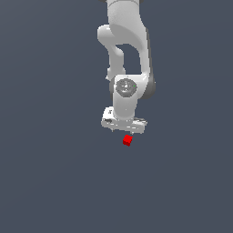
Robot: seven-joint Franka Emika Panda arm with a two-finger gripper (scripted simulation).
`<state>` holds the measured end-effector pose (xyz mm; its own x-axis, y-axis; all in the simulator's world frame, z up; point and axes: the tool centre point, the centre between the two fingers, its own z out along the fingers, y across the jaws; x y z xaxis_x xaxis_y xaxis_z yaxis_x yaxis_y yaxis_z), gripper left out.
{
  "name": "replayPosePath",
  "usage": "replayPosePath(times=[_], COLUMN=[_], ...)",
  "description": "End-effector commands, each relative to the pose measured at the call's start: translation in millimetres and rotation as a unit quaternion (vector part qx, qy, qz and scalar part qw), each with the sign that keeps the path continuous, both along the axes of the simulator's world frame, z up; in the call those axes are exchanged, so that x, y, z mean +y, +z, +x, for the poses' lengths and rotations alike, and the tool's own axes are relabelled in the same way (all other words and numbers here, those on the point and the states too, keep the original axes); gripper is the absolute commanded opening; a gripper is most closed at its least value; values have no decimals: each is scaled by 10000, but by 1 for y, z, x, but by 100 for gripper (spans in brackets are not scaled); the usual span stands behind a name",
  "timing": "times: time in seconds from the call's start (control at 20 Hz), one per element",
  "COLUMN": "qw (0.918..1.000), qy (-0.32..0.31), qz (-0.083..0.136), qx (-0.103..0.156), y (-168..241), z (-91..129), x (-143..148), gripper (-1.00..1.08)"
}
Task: Pick up the red cube and move it to a goal position.
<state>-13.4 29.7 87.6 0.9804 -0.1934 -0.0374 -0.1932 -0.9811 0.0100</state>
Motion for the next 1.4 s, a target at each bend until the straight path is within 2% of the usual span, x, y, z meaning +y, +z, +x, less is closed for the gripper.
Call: replayPosePath(times=[0.0,0.45,0.85,0.9,1.35], qw=[9996,9950,9926,9926,9926], qy=[-281,-990,-1197,-1197,-1197], qz=[-3,-10,-11,-11,-11], qx=[-45,-160,-194,-194,-194], y=[-16,-56,-68,-68,-68], z=[2,12,16,16,16], x=[7,25,30,30,30], gripper=[100,100,100,-100,-100])
